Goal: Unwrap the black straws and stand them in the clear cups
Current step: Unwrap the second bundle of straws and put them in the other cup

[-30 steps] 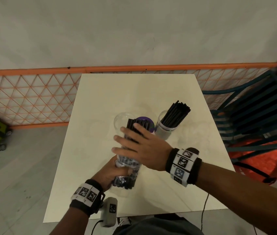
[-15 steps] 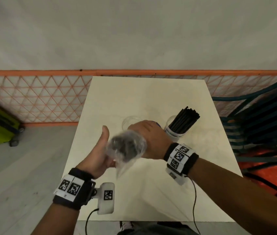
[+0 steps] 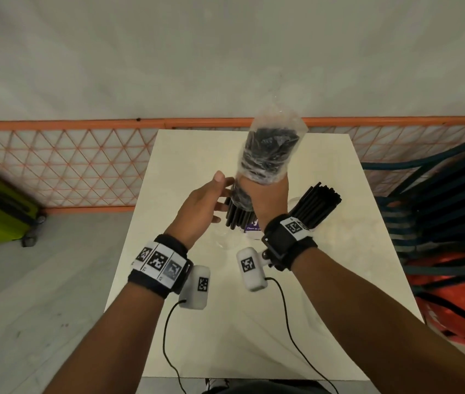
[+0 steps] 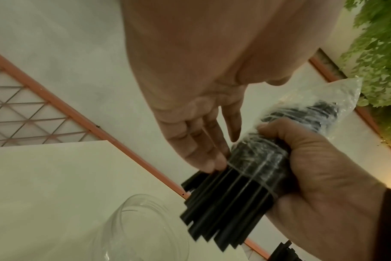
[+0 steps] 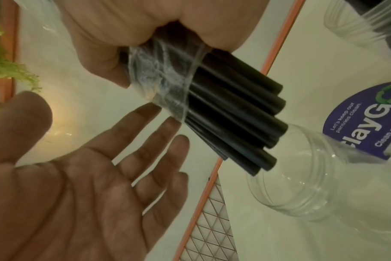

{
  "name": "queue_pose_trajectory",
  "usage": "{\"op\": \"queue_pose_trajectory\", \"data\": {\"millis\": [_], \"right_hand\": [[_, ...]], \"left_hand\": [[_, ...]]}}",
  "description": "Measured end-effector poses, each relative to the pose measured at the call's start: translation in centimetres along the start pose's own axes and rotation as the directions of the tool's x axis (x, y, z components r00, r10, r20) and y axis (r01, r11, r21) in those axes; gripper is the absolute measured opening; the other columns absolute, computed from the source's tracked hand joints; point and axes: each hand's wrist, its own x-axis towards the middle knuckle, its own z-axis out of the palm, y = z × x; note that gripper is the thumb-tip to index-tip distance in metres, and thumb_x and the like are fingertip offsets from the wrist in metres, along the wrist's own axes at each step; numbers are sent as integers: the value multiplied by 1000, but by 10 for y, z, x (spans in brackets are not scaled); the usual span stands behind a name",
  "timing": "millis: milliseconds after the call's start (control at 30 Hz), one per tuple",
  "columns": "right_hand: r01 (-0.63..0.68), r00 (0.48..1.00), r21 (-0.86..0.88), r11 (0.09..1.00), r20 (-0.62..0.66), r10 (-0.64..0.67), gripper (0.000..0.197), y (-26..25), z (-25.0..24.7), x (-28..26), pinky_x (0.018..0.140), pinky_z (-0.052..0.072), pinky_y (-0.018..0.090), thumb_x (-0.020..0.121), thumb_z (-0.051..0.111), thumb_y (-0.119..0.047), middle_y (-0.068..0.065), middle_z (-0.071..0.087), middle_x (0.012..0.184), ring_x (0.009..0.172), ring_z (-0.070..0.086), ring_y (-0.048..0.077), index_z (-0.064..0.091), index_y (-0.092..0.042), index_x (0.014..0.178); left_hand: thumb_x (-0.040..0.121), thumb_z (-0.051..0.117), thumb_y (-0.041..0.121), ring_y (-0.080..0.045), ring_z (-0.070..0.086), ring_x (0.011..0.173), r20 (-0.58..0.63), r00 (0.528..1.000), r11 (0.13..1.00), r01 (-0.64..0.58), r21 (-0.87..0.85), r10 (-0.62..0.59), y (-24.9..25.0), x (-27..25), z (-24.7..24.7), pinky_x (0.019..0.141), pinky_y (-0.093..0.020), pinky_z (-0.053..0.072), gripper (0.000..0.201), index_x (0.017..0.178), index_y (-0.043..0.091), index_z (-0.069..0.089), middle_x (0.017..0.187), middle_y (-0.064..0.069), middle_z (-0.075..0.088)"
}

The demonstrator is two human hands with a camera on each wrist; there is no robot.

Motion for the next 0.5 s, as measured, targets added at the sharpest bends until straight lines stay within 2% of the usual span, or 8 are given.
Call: {"op": "queue_pose_trajectory", "data": {"millis": [67,133,267,367,500], "right_hand": [[-21,999,54,998,-38,23,63,3,7,6,95,54,43,64,83,-27,-1,67,112,102,66,15,54,-17,119],[-49,997,65,997,-61,53,66,8,13,12,95,54,43,61,83,-27,-4,67,111,101,65,14,53,-20,120],[-107,991,64,992,-79,112,71,21,24,18,94,54,44,56,82,-35,-4,67,111,100,66,17,53,-21,119],[-140,988,61,988,-53,143,72,35,26,16,93,54,47,55,84,-37,-2,69,110,100,67,19,54,-22,118],[-159,987,100,982,19,158,72,48,22,11,95,54,47,60,89,-29,4,69,115,103,68,21,54,-16,121]], "left_hand": [[100,26,61,-15,67,96,-71,997,1000,-5,-30,3,-5,4,-1,86,-41,54,58,137,29,57,122,4,67],[100,29,60,-18,68,96,-139,990,999,-2,-37,-3,-12,3,-5,82,-38,55,54,131,30,60,122,2,66],[101,41,53,-14,64,79,-271,961,995,30,-100,-57,-31,-13,-14,69,-30,50,41,112,24,68,103,4,70],[97,56,44,-14,62,74,-285,953,992,75,-106,-102,-53,-34,-22,66,-30,48,26,103,22,69,91,4,70],[95,63,34,-8,63,68,-247,956,988,146,-55,-155,-84,-71,-27,66,-30,49,14,96,22,69,92,-2,70]]}}
